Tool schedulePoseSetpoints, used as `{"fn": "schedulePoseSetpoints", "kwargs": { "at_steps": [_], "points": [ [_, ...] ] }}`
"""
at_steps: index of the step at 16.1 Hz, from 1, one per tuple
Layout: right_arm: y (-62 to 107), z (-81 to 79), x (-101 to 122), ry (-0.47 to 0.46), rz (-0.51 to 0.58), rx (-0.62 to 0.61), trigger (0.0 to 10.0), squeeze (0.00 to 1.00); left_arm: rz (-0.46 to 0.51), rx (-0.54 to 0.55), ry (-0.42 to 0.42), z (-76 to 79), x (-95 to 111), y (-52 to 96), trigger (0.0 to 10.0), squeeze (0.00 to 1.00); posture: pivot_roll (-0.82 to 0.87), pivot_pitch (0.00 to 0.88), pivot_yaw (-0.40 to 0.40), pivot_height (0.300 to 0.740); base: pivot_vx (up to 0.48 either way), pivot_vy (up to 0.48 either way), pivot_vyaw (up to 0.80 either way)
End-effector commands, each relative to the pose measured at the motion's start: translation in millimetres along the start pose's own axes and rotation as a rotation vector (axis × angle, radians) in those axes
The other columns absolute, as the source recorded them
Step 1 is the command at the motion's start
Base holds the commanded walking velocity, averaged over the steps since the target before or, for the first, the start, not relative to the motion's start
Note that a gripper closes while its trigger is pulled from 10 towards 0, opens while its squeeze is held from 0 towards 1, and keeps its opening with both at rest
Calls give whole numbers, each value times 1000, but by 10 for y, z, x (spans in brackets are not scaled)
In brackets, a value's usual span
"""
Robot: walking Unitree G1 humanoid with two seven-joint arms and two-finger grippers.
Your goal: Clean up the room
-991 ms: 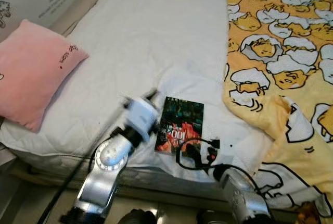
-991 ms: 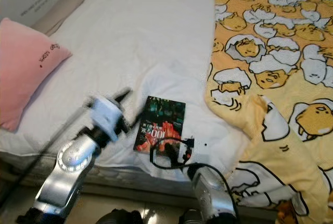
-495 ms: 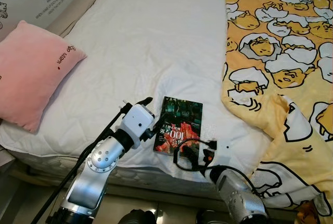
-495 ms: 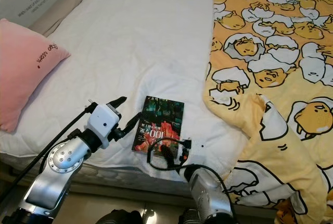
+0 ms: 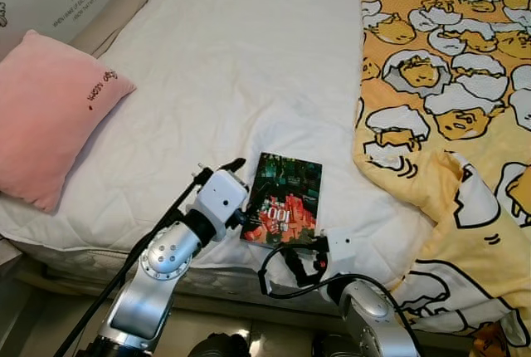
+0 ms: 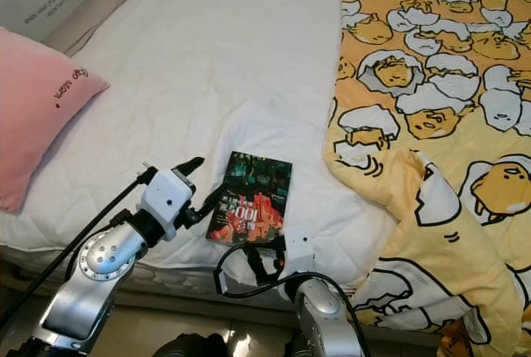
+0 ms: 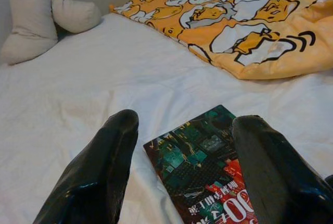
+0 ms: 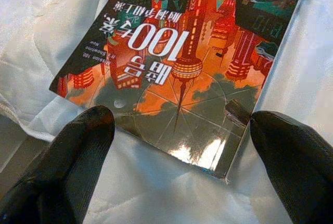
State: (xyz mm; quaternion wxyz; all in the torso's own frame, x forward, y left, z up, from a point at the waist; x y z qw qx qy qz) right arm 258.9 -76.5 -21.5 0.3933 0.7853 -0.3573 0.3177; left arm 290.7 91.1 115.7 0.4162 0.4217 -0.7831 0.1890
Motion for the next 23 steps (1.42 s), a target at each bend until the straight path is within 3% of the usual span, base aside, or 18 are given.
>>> {"fn": "schedulePoseSetpoints", "kwargs": {
  "at_steps": [1,5,9,10,11,14,21,23],
  "points": [
    [-8,-30,-14,-29,2,1,10000,0,-2,-4,-6,7,13,34,10000,0,-52,106,60,740,0,0,0],
    [-105,42,-54,-177,-28,-29,10000,0,-10,-6,-7,1,-11,26,10000,0,-50,106,63,740,0,0,0],
    [-249,-37,-155,-278,-103,-6,10000,0,-11,-6,-5,-7,-19,-12,10000,0,-48,105,74,740,0,0,0],
    [-311,-62,-157,-284,-119,-6,1843,0,-8,-4,-7,-21,-9,-32,10000,0,-48,103,76,740,0,0,0],
    [-336,-81,-145,-290,-121,0,0,0,-6,-3,-9,-27,-4,-40,10000,0,-39,101,77,740,0,0,0],
    [-421,-168,-86,-321,-128,35,0,0,-8,2,-15,-55,-14,-46,10000,0,-36,100,82,740,0,0,0],
    [-417,-33,-45,-341,-121,14,0,0,-11,-7,-19,-39,-26,-49,10000,0,-36,101,77,740,0,0,0],
    [-406,-33,-16,-286,-103,26,0,0,-18,-26,-14,8,-46,-45,10000,0,-38,91,75,740,0,0,0]
  ]
}}
Point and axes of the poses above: a point about 5 cm out from each wrist's last joint towards the gripper, its own y axis pointing back from the gripper into the wrist, its own x axis along the axis of the wrist's last joint, z = x × y, the point moved 4 cm from there along -y, pointing out of the wrist towards the gripper, and after that the axes turned 14 degrees about -y, right-handed, at the moved point
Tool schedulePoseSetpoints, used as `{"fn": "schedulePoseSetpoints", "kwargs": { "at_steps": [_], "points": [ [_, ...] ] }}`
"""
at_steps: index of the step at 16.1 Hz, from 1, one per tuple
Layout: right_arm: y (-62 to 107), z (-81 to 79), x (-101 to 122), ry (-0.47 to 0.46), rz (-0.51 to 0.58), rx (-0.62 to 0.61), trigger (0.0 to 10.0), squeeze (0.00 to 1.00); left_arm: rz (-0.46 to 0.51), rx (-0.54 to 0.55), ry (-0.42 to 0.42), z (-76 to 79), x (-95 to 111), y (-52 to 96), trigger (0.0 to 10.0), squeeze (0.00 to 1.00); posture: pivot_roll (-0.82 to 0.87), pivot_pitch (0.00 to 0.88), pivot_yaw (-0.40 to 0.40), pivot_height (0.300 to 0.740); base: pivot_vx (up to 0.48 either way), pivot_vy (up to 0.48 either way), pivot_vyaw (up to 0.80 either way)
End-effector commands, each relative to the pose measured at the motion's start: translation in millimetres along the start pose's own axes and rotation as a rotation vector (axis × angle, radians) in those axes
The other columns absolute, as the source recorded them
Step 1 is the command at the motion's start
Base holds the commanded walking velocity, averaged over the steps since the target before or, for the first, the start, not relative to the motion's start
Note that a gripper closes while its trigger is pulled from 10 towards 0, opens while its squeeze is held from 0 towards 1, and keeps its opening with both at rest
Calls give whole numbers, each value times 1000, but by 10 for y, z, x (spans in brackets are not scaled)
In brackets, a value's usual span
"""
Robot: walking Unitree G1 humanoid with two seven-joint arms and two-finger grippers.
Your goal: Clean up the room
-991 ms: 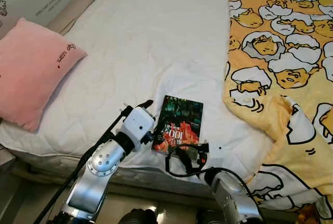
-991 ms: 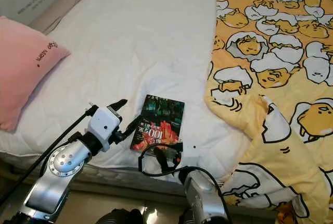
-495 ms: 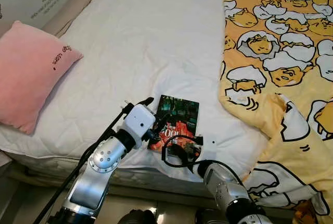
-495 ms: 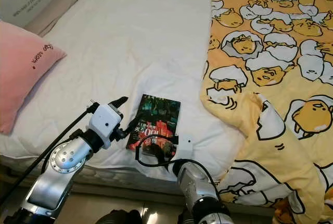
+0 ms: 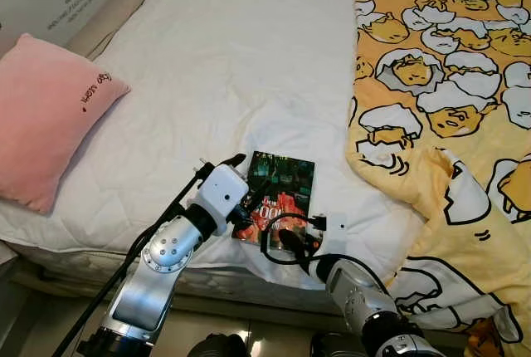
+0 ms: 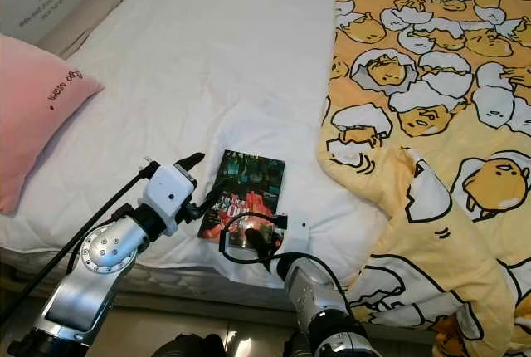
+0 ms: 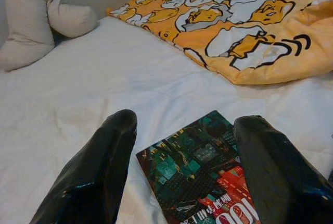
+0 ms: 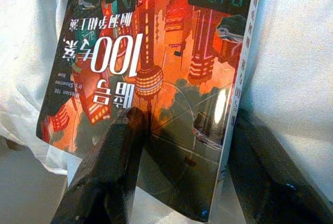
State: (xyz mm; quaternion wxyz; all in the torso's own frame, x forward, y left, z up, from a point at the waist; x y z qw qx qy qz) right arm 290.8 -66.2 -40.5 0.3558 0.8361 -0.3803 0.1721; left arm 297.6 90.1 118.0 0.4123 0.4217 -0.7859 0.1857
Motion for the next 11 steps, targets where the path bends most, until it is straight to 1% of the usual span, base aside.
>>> {"fn": "schedulePoseSetpoints", "kwargs": {
  "at_steps": [1,3,6,8,9,10,11],
  "points": [
    [-26,-110,-46,23,-19,48,0,0,-17,-24,-2,53,-46,8,10000,0,-41,85,74,740,0,0,0],
    [-21,-117,-54,22,-21,54,0,0,-12,-31,-2,56,-40,-13,10000,0,-46,78,70,740,0,0,0],
    [-26,-223,32,27,16,90,0,0,-12,-34,-4,54,-49,-25,10000,0,-48,65,67,740,0,0,0],
    [0,-362,119,75,59,136,0,0,-12,-36,-6,54,-54,-30,10000,0,-51,54,62,740,0,0,0],
    [12,-394,137,94,69,146,0,0,-12,-36,-6,54,-56,-31,10000,0,-51,54,62,740,0,0,0],
    [49,-442,165,156,91,158,0,0,-14,-38,-6,57,-65,-33,10000,0,-55,47,62,740,0,0,0],
    [68,-442,181,177,102,153,0,0,-15,-42,-6,63,-70,-39,10000,0,-57,45,63,740,0,0,0]
  ]
}}
Point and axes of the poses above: a point about 5 cm out from each wrist's last joint towards the gripper, its own y axis pointing back from the gripper into the wrist, its own x axis along the axis of the wrist's last joint, z = x × y, the point moved 4 cm from there along -y, pointing out of the wrist towards the gripper, and after that the axes turned 14 degrees about -y, right-handed, at the moved point
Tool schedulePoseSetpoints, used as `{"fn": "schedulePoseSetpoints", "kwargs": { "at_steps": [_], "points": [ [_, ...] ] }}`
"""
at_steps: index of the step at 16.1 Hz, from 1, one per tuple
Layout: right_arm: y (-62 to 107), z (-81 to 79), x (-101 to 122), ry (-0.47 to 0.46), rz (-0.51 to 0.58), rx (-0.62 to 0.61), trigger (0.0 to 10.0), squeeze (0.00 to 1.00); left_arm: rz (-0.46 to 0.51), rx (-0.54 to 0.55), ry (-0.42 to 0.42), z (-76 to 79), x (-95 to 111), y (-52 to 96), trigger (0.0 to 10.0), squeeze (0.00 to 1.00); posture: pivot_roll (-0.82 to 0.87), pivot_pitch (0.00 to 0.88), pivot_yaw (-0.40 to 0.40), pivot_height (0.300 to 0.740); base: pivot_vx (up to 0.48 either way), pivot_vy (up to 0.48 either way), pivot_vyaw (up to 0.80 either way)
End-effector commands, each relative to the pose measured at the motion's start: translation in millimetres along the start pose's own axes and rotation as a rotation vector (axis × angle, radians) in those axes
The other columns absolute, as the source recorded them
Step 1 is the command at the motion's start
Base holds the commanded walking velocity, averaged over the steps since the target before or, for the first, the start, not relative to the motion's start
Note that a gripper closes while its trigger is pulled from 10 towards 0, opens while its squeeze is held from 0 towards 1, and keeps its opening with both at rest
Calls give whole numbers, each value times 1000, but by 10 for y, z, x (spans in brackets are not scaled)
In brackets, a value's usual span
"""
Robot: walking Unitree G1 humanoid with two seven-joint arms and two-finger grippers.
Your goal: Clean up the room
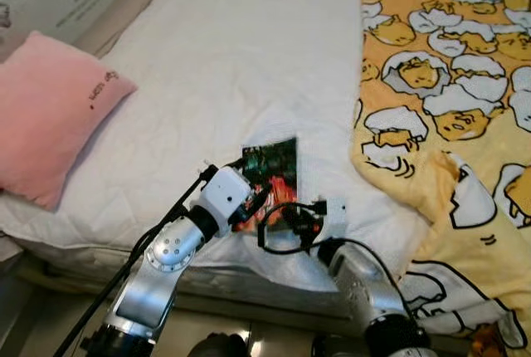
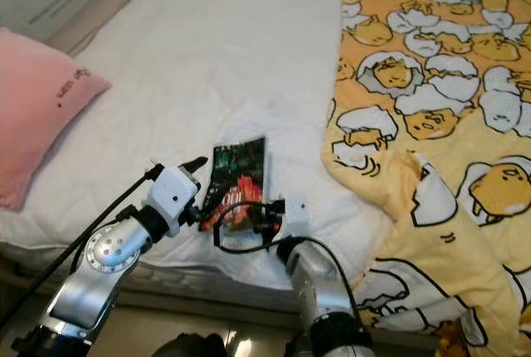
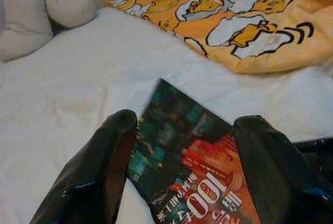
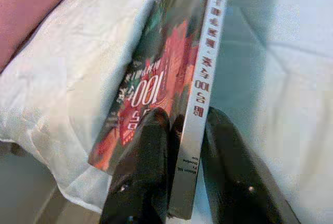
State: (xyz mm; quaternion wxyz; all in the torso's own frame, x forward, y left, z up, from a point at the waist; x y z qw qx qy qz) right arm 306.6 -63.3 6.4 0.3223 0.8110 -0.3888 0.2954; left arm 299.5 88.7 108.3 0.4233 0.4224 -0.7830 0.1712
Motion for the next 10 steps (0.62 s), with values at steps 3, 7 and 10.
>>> {"fn": "schedulePoseSetpoints", "kwargs": {
  "at_steps": [3,7,10],
  "points": [
    [-2,-115,-32,19,22,-3,0,0,-8,-19,4,18,-21,-33,10000,0,-61,39,65,740,0,0,0],
    [8,-232,601,135,256,-25,0,0,-185,276,445,-282,-570,132,10000,0,-73,15,66,740,0,0,0],
    [60,-233,888,171,352,-43,0,0,-192,371,530,-388,-653,147,10000,0,-81,0,61,740,0,0,0]
  ]
}}
Point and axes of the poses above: a point about 5 cm out from each wrist's last joint towards the gripper, its own y axis pointing back from the gripper into the wrist, its own x axis along the axis of the wrist's last joint, z = x × y, the point moved 4 cm from there along -y, pointing out of the wrist towards the gripper, and after that the axes turned 14 degrees about -y, right-handed, at the moved point
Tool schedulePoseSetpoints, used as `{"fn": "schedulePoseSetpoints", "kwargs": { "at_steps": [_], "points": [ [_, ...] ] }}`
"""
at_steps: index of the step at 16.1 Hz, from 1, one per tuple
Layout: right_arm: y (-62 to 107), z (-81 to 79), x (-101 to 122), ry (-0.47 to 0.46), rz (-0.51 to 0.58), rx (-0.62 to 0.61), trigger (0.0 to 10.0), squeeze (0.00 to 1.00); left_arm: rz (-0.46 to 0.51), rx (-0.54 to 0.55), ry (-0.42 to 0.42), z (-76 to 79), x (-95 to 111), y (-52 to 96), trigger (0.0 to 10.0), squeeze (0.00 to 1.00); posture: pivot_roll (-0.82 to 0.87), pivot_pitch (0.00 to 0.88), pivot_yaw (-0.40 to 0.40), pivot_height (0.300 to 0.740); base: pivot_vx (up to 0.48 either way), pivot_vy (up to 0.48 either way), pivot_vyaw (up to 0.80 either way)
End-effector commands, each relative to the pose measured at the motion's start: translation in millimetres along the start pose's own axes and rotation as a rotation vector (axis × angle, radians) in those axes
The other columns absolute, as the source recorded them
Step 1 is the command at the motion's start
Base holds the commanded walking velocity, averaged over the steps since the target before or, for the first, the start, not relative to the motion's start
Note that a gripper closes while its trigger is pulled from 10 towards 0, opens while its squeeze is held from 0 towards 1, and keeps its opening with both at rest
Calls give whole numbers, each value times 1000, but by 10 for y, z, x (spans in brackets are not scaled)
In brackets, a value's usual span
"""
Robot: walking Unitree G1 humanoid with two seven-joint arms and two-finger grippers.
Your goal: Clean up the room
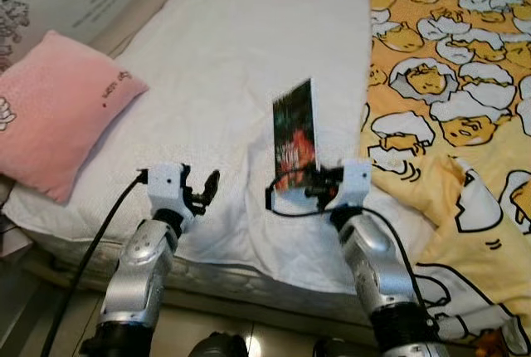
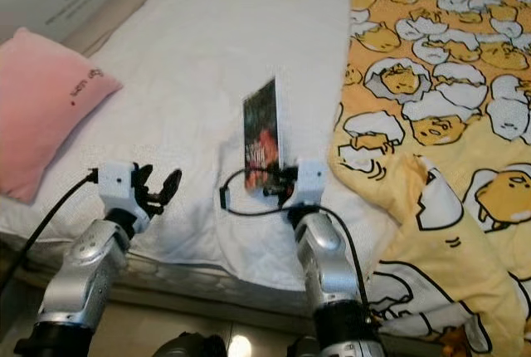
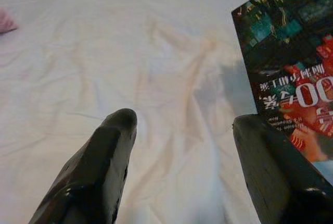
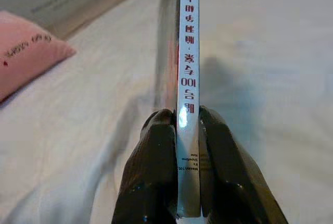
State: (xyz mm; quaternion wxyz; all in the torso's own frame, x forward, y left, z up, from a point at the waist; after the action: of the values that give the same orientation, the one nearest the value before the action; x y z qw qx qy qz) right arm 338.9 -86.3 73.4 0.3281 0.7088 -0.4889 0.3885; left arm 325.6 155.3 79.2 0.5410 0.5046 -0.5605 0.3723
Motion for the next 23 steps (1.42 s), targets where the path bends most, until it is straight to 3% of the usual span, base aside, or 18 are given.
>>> {"fn": "schedulePoseSetpoints", "kwargs": {
  "at_steps": [1,3,5,7,8,10,12,19,23],
  "points": [
    [-27,-39,242,37,90,10,0,0,3,12,13,-3,21,-43,10000,0,-85,0,60,740,0,0,0],
    [-3,-41,460,156,177,-7,0,0,26,18,39,9,67,-124,10000,0,-97,0,55,740,0,193,0],
    [93,40,456,214,186,-38,0,0,59,51,33,-27,156,-169,10000,0,-102,0,52,740,0,469,0],
    [193,187,372,216,163,-84,0,0,108,102,27,-99,274,-196,10000,0,-110,0,53,740,0,469,0],
    [236,249,346,243,161,-90,0,0,147,49,76,-38,333,-197,10000,0,-111,0,53,740,0,461,0],
    [268,309,350,252,167,-111,0,0,158,50,56,-31,348,-194,10000,0,-108,0,50,740,0,454,0],
    [350,377,359,281,169,-123,0,0,171,42,-16,-3,352,-170,10000,0,-114,0,39,740,0,452,0],
    [381,417,284,282,155,-111,0,0,168,48,-27,63,316,-162,10000,0,-126,0,56,740,0,462,0],
    [350,457,325,291,160,-109,0,0,154,138,-2,-40,303,-185,10000,0,-129,0,46,740,0,475,0]
  ]
}}
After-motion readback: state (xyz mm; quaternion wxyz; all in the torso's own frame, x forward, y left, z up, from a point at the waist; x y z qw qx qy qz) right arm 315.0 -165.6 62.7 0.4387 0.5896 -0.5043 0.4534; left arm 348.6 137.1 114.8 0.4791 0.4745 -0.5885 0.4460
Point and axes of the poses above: a point about 5 cm out from each wrist's last joint towards the gripper, its own y axis pointing back from the gripper into the wrist, its own x axis along the axis of the wrist's last joint, z = x × y, the point moved 4 cm from there along -y, pointing out of the wrist towards the gripper, and after that the axes turned 14 degrees about -y, right-handed, at the moved point
